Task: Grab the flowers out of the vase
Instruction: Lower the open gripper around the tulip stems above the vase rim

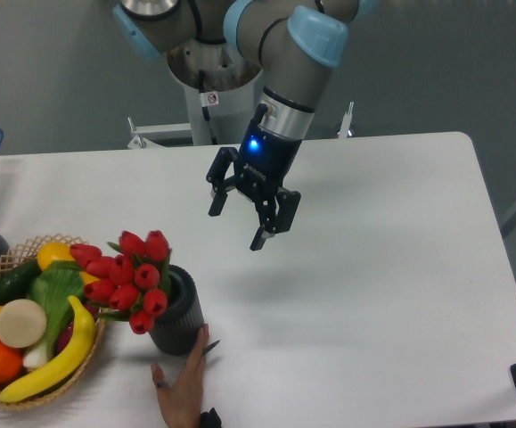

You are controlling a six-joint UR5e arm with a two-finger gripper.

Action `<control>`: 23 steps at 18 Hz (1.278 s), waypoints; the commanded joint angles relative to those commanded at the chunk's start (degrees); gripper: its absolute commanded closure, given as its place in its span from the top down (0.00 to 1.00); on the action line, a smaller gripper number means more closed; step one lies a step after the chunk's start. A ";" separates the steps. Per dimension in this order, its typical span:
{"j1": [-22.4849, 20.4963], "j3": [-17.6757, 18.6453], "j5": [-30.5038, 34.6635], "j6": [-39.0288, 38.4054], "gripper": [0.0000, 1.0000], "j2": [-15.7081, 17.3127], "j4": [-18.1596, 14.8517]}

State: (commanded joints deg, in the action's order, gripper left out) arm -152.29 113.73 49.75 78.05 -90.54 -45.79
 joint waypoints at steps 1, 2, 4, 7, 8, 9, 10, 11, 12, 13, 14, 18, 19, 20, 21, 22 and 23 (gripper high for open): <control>-2.20 0.18 -0.17 0.09 1.00 0.71 0.09; -3.26 0.09 -0.17 0.09 1.00 1.32 0.09; -4.15 -0.43 -0.52 -0.17 1.00 1.86 0.09; -4.42 -0.17 -2.80 -0.96 1.00 1.95 -0.09; -3.90 0.26 -3.51 -1.92 1.00 1.95 -0.09; -2.85 0.96 -3.51 -4.19 1.00 1.60 -0.17; -1.79 1.75 -3.43 -4.56 1.00 1.33 -0.09; -0.21 2.20 -3.77 -4.39 1.00 1.16 0.09; 1.19 1.94 -4.82 -4.65 1.00 1.07 0.09; 2.08 1.68 -6.23 -4.83 1.00 0.63 0.00; 2.70 1.50 -7.72 -4.83 1.00 -0.33 0.09; 5.15 2.11 -10.81 -4.66 1.00 -2.80 0.17; 5.42 1.50 -10.90 -4.66 1.00 -3.76 0.18; 6.04 0.80 -10.90 -4.48 1.00 -5.07 0.26; 6.82 -0.07 -10.90 -4.48 1.00 -6.04 0.26; 7.44 -0.69 -10.90 -4.48 1.00 -7.18 0.26; 8.06 -0.96 -10.98 -4.39 1.00 -8.06 0.35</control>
State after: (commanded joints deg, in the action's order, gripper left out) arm -144.23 112.77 38.76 73.65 -98.60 -45.44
